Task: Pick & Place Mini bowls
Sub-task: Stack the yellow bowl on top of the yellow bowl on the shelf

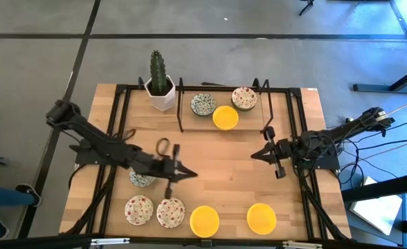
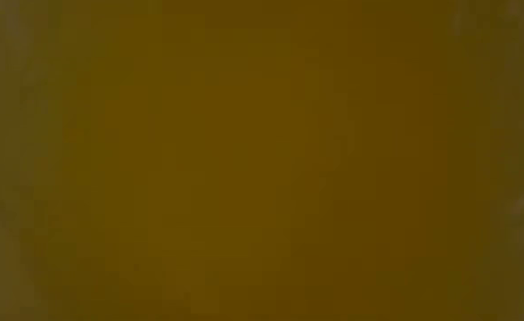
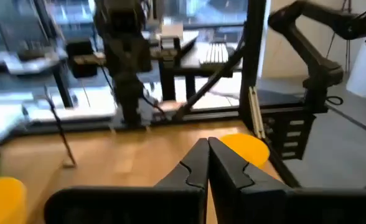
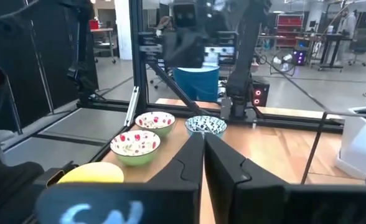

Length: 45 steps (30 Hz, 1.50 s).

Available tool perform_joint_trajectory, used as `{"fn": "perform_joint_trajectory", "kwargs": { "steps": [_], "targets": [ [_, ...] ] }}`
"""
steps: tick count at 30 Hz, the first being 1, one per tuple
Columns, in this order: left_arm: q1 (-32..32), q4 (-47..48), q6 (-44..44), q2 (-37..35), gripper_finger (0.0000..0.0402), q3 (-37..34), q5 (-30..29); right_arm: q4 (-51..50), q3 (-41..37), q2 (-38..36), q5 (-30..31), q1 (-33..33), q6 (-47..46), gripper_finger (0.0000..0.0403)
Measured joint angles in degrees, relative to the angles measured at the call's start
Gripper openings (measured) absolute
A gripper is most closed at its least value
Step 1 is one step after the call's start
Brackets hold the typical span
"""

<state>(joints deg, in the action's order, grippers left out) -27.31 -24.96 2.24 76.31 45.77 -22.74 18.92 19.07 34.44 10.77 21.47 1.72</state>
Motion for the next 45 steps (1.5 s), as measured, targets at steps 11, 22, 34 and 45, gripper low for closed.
{"fn": "perform_joint_trajectory", "kwargs": {
  "steps": [11, 22, 34, 45],
  "targets": [
    [-3.6, 28.6, 11.5, 19.0, 0.0005, 25.7, 0.1, 0.0, 0.0, 0.1, -1.8, 0.2, 2.3, 0.0018],
    [-3.3, 52.7, 24.8, 34.0, 0.0106, 42.4, 7.7, 0.4, 0.1, -0.1, -1.8, 0.2, 4.6, 0.0018],
    [-1.8, 59.9, 34.3, 39.0, 0.0219, 42.8, 15.6, 0.6, 0.1, -0.1, -1.4, 0.2, 8.2, 0.0018],
    [-0.6, 59.7, 35.6, 43.3, 0.0221, 42.8, 19.4, 0.3, 0.1, -0.1, -0.9, 0.1, 9.5, 0.0018]
  ]
}}
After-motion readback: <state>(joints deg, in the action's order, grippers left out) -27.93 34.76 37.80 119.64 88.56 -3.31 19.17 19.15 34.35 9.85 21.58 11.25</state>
